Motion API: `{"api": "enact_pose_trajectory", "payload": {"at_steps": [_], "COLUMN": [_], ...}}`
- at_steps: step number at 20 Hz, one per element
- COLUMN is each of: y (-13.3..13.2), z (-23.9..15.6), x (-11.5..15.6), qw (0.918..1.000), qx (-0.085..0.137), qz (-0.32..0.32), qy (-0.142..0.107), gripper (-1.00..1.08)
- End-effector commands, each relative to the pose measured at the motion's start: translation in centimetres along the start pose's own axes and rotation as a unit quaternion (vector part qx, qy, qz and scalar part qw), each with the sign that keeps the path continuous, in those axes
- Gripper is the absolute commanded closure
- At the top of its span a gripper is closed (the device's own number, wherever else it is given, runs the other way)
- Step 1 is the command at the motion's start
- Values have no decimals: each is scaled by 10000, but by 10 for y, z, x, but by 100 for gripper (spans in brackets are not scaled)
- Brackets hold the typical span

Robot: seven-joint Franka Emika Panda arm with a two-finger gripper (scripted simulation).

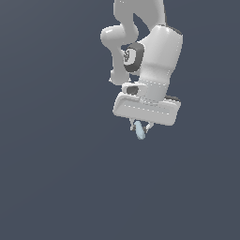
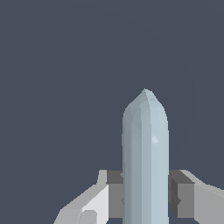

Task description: Pick up the object and move it to a goal position.

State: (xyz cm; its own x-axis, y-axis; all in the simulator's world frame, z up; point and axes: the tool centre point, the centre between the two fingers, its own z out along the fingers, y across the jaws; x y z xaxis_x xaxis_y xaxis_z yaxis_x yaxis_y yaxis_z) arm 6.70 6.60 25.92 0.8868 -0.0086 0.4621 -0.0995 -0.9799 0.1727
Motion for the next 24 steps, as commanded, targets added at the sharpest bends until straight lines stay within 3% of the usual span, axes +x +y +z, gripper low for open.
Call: {"api": "enact_pose_trajectory", "payload": {"at_steps": [1, 15, 24], "y": [-6, -43, -61], "z": [-14, -105, -146], "x": [13, 87, 116], "qw": [9998, 9903, 9819], "qx": [-92, -645, -890], "qz": [106, 715, 967], "qy": [147, 1005, 1362], "gripper": [108, 108, 108]}}
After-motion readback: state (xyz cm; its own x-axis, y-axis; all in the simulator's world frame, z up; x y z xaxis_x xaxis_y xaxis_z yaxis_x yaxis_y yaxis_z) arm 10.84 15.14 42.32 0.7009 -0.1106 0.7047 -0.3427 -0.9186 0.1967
